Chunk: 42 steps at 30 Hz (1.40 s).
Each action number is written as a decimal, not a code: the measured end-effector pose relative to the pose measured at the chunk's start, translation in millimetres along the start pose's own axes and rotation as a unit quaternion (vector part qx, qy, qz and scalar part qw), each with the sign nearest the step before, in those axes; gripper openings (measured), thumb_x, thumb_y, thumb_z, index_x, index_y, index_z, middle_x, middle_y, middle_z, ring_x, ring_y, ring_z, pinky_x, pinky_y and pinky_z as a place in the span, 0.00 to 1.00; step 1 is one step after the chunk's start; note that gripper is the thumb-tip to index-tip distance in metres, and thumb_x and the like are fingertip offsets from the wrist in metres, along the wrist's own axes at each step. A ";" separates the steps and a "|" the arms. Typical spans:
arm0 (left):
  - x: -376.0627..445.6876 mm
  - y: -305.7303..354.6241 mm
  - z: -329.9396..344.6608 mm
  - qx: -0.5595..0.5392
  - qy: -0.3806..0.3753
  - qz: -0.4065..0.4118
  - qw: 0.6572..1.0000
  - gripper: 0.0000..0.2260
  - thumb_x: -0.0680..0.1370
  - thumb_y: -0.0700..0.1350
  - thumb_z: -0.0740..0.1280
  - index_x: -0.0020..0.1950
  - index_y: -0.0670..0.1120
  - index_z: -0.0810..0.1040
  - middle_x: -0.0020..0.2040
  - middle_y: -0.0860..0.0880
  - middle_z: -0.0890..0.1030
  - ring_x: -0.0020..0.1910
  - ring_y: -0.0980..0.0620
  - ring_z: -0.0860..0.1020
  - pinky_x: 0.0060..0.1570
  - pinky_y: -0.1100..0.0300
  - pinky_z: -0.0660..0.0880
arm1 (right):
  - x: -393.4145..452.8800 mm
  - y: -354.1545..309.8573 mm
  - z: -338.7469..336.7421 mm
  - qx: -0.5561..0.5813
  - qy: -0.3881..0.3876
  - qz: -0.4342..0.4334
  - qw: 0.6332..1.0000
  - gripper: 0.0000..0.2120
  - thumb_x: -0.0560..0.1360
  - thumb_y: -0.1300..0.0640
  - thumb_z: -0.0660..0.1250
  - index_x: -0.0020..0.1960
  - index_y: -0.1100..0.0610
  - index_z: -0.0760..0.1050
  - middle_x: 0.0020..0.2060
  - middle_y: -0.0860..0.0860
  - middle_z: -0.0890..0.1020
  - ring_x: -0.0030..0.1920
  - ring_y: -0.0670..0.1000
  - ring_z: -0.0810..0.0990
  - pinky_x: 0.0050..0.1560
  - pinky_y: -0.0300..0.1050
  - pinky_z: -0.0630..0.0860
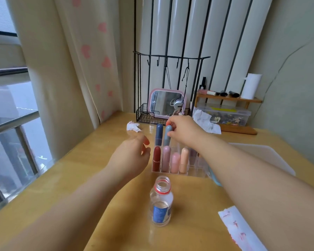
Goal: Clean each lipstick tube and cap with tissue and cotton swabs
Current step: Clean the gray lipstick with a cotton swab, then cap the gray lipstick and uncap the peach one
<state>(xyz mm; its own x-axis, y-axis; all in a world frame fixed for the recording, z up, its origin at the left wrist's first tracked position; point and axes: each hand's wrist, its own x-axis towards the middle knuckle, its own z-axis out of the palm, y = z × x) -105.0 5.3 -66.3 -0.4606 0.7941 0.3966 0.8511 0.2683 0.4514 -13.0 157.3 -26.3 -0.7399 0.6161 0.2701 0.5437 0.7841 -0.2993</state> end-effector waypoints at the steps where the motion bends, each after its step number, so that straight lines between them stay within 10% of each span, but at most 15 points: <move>1: -1.3 -0.1 -0.3 0.001 -0.002 0.000 1.000 0.10 0.79 0.45 0.61 0.59 0.46 0.74 0.52 0.49 0.79 0.50 0.50 0.77 0.50 0.56 0.74 | -1.4 -0.5 -0.7 -0.009 -0.004 -0.004 1.000 0.13 0.74 0.62 0.65 0.59 0.58 0.77 0.54 0.55 0.80 0.54 0.53 0.77 0.56 0.47 0.74; 6: -10.8 0.3 -4.5 0.021 -0.012 0.013 1.000 0.10 0.79 0.46 0.61 0.59 0.46 0.74 0.51 0.50 0.80 0.49 0.49 0.77 0.48 0.56 0.74 | -23.7 -3.4 -24.6 -0.034 0.022 -0.039 0.998 0.18 0.77 0.58 0.63 0.67 0.56 0.71 0.53 0.52 0.78 0.48 0.48 0.73 0.49 0.40 0.69; 18: -61.1 19.3 -39.1 0.053 0.032 -0.001 0.998 0.10 0.79 0.46 0.61 0.58 0.47 0.75 0.46 0.51 0.79 0.43 0.50 0.74 0.41 0.58 0.72 | -75.6 2.4 -17.6 -0.130 -0.075 0.007 0.989 0.05 0.78 0.58 0.61 0.52 0.57 0.73 0.47 0.56 0.77 0.44 0.55 0.76 0.37 0.44 0.69; 25: -104.0 74.4 -63.8 -0.037 0.139 0.076 0.987 0.03 0.76 0.42 0.65 0.49 0.46 0.76 0.35 0.56 0.74 0.33 0.56 0.72 0.33 0.60 0.67 | -114.5 -11.6 -88.9 -0.033 0.027 0.004 0.999 0.03 0.78 0.54 0.63 0.50 0.52 0.73 0.40 0.48 0.75 0.38 0.46 0.73 0.33 0.41 0.66; 31: -131.8 126.6 -20.0 -0.134 0.094 0.088 0.982 0.12 0.76 0.48 0.68 0.56 0.45 0.72 0.49 0.53 0.75 0.48 0.52 0.74 0.45 0.60 0.68 | -206.7 -4.9 -106.3 0.192 0.003 0.026 0.981 0.04 0.76 0.53 0.67 0.44 0.50 0.73 0.38 0.50 0.82 0.38 0.48 0.82 0.45 0.48 0.79; 42: -154.2 128.8 23.9 -0.178 0.019 0.135 0.975 0.13 0.74 0.53 0.60 0.44 0.45 0.78 0.31 0.56 0.70 0.36 0.58 0.71 0.34 0.69 0.64 | -265.7 32.2 -67.7 0.424 0.017 0.096 0.900 0.01 0.77 0.62 0.65 0.47 0.59 0.75 0.32 0.47 0.82 0.34 0.43 0.80 0.36 0.34 0.74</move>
<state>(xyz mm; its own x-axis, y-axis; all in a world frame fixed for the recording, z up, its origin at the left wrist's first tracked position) 81.6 -69.6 -88.4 -0.2474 0.7872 0.5650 0.8041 -0.1585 0.5730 227.9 23.9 -45.7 -0.6438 0.7476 0.1634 0.1511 0.3335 -0.9306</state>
